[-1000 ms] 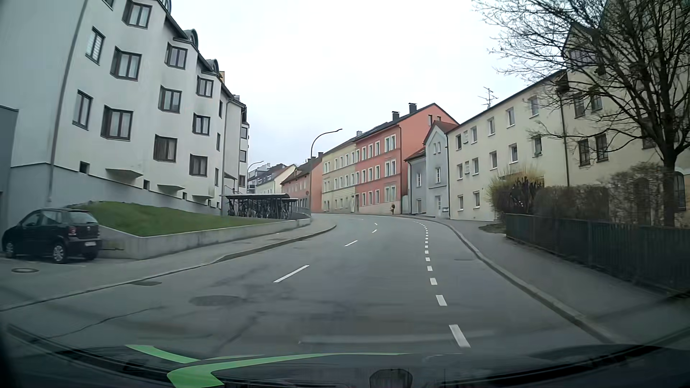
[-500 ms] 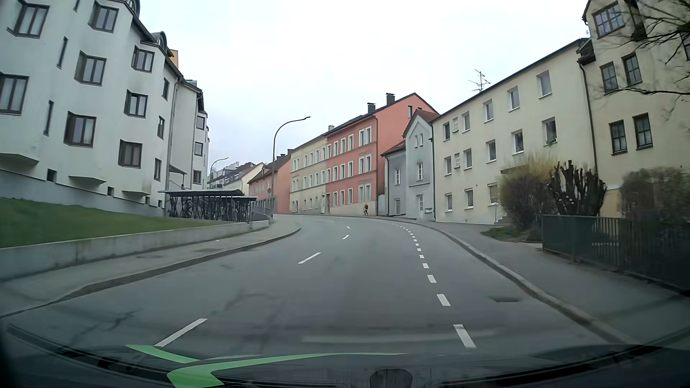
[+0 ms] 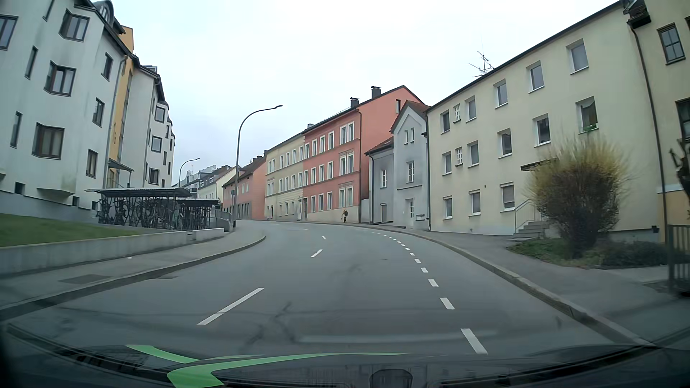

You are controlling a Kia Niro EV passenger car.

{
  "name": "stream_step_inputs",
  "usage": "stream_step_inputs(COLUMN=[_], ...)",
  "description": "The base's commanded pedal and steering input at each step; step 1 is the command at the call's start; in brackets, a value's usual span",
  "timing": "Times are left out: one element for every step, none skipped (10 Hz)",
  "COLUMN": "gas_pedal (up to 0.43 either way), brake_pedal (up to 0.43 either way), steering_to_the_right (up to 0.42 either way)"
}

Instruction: Follow the waypoints while adhering to traffic rules and regulations

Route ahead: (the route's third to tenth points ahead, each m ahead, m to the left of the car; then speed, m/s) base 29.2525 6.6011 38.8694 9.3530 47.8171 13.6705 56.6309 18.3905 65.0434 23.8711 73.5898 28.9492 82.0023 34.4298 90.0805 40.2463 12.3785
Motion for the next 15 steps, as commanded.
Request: stream_step_inputs(gas_pedal=[0.189, 0.189, 0.189, 0.189, 0.189, 0.189, 0.189, 0.189, 0.189, 0.189, 0.189, 0.189, 0.189, 0.189, 0.189], brake_pedal=[0.000, 0.000, 0.000, 0.000, 0.000, 0.000, 0.000, 0.000, 0.000, 0.000, 0.000, 0.000, 0.000, 0.000, 0.000], steering_to_the_right=[0.017, 0.014, 0.009, 0.005, 0.003, 0.002, -0.003, -0.011, -0.016, -0.020, -0.027, -0.040, -0.053, -0.059, -0.066])
